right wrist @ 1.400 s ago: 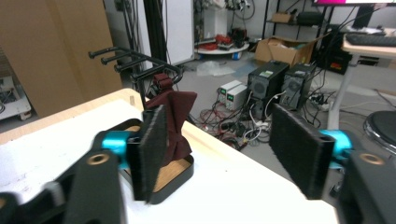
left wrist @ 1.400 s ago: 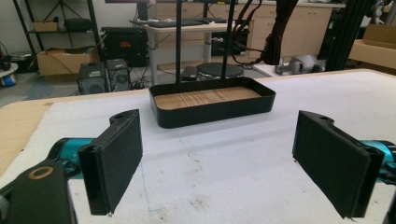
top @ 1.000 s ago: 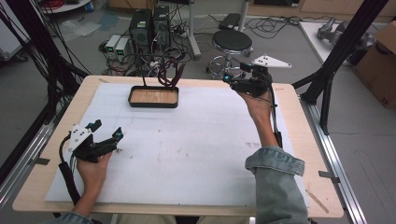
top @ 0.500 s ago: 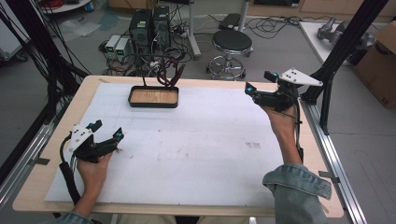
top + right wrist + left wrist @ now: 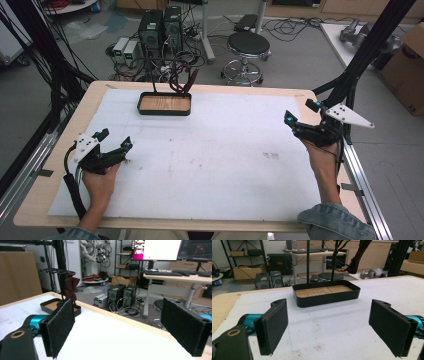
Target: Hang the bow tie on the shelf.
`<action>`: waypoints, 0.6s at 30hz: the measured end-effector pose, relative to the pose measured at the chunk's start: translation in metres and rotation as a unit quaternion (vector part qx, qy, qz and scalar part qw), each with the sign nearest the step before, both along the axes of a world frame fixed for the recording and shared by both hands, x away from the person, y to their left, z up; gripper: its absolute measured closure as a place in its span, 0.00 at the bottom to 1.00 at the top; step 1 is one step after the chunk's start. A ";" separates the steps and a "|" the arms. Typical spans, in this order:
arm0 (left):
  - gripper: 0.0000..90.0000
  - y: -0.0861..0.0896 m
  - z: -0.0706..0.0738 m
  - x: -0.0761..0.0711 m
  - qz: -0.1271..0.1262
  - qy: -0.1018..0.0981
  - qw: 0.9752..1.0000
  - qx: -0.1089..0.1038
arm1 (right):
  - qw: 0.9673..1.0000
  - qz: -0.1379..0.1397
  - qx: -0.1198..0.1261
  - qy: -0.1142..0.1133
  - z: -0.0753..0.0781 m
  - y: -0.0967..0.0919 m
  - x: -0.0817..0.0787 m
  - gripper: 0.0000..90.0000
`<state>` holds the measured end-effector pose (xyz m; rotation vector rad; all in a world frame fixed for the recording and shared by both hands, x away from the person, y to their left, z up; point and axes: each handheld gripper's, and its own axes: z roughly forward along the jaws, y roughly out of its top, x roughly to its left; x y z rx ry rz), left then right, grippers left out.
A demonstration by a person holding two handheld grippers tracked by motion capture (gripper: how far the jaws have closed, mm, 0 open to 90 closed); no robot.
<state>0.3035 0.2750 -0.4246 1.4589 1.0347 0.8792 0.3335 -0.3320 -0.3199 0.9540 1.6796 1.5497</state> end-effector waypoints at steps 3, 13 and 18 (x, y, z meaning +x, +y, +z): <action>0.18 0.000 0.000 0.000 0.000 0.001 1.000 0.001 | 1.000 -0.010 0.009 0.002 -0.011 -0.007 -0.010 0.13; 0.18 0.000 0.000 -0.001 0.003 0.002 1.000 0.003 | 0.999 -0.017 0.026 0.024 -0.051 -0.012 -0.034 0.13; 0.18 0.000 0.000 -0.001 0.004 0.002 1.000 0.004 | 0.999 -0.016 0.032 0.029 -0.066 -0.010 -0.043 0.13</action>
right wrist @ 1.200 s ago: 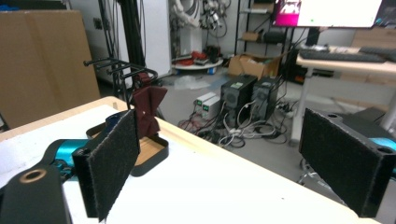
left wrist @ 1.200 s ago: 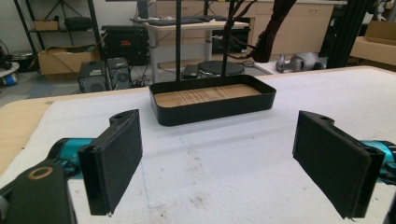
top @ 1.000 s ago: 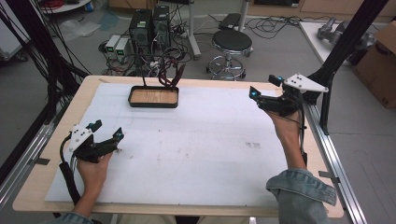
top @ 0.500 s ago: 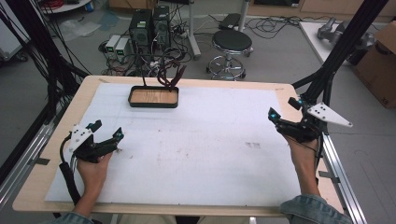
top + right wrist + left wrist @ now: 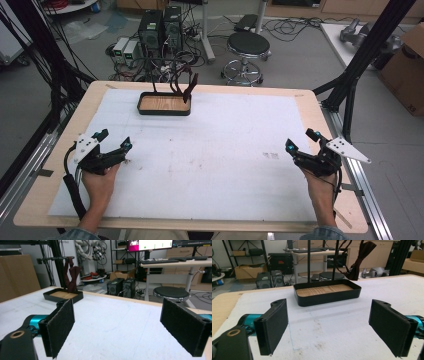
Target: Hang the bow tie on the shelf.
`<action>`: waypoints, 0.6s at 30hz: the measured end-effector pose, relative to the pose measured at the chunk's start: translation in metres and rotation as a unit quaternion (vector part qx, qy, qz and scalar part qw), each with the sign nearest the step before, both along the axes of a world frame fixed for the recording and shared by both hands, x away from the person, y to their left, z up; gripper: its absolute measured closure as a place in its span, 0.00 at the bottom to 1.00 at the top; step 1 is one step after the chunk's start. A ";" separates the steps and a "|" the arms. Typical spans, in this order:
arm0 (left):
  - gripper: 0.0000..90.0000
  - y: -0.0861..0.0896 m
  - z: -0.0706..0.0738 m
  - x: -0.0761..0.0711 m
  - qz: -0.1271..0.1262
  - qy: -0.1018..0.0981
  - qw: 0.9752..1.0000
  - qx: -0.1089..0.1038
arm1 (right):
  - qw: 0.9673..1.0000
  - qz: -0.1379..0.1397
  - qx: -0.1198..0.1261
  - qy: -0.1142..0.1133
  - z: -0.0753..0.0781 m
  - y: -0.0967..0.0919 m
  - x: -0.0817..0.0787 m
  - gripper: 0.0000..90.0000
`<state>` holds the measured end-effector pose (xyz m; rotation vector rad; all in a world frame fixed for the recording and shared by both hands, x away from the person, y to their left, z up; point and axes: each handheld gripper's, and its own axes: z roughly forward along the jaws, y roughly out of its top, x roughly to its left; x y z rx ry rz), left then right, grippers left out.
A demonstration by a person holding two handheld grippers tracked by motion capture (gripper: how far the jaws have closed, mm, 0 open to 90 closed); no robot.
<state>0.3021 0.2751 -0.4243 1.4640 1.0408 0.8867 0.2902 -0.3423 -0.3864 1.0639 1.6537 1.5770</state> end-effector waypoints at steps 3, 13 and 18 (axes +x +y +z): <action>0.18 0.000 0.000 0.000 0.000 0.000 1.000 0.000 | 1.000 0.001 -0.008 0.002 -0.008 0.002 -0.004 0.13; 0.18 0.000 0.000 0.000 -0.001 0.004 1.000 0.002 | 0.999 0.014 -0.021 0.047 -0.029 0.012 -0.012 0.12; 0.18 0.000 0.000 0.000 -0.001 0.004 1.000 0.001 | 0.997 0.017 -0.039 0.065 -0.032 0.019 -0.011 0.12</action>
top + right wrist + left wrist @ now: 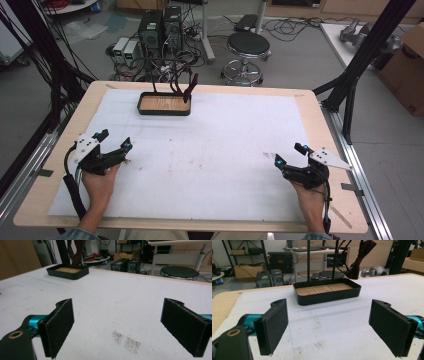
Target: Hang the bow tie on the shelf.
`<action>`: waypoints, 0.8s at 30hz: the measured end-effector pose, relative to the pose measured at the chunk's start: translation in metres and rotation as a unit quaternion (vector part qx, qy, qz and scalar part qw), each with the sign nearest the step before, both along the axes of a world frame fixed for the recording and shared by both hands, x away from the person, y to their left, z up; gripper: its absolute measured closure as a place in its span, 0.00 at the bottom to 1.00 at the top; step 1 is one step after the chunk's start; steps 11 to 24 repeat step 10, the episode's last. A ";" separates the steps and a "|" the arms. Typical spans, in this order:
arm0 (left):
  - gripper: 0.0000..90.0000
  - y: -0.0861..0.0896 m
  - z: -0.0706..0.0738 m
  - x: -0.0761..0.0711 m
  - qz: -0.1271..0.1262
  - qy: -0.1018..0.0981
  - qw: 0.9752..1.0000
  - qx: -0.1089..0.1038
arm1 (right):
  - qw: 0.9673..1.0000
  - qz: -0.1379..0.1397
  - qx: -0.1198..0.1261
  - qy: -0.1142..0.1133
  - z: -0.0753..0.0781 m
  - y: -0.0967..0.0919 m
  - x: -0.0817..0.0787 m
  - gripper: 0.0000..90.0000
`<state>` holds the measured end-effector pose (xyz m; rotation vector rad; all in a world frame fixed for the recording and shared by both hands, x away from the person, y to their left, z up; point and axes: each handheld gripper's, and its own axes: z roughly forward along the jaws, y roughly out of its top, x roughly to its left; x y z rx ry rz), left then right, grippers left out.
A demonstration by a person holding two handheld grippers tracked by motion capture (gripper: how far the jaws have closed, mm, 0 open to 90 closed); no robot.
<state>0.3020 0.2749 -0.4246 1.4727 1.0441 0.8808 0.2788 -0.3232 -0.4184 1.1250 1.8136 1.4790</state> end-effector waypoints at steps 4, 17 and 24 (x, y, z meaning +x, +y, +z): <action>0.18 0.000 0.000 0.000 0.001 0.000 1.000 0.000 | 1.000 -0.004 -0.008 0.000 -0.001 0.001 0.000 0.12; 0.18 0.000 0.000 0.000 0.002 0.002 1.000 0.000 | 1.000 -0.010 -0.001 -0.003 0.001 -0.001 -0.002 0.12; 0.18 0.000 0.000 0.000 0.002 0.002 1.000 0.000 | 1.000 -0.010 -0.001 -0.003 0.001 -0.001 -0.002 0.12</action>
